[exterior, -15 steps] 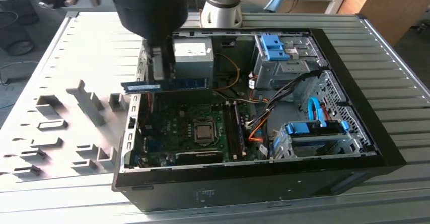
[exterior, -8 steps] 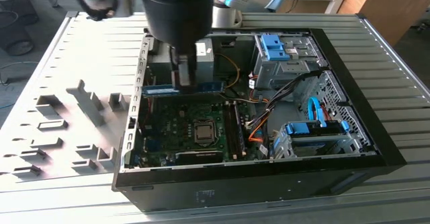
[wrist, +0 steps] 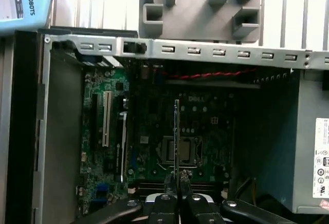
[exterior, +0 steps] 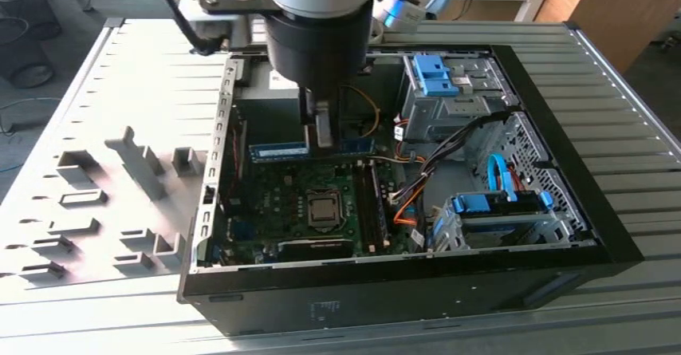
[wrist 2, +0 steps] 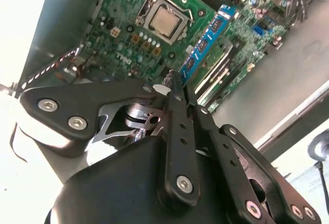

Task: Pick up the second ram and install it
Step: 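Pick up the second ram and move it above second insertion slot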

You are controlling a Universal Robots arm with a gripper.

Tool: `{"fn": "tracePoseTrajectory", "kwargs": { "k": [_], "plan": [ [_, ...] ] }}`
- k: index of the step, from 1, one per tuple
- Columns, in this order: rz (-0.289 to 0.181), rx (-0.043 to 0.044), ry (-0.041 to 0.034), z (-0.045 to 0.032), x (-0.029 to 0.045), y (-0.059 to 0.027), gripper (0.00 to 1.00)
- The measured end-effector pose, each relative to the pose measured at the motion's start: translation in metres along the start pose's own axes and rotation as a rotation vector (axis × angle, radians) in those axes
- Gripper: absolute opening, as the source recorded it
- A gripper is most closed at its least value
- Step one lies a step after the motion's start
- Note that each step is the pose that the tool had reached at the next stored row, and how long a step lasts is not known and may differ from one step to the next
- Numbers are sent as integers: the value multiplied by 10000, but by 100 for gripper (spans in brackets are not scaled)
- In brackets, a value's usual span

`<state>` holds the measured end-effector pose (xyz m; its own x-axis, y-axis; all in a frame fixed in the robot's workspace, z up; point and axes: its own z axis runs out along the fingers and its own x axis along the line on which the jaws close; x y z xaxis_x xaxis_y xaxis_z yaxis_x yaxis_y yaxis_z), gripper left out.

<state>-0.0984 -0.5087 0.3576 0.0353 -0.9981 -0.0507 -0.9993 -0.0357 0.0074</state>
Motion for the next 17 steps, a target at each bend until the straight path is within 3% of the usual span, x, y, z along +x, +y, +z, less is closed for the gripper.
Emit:
{"fn": "tracePoseTrajectory", "kwargs": {
  "k": [6,17],
  "plan": [
    [-1,0,0,108,9,-97,14],
    [0,0,-1,307,20,-130,14]
  ]
}}
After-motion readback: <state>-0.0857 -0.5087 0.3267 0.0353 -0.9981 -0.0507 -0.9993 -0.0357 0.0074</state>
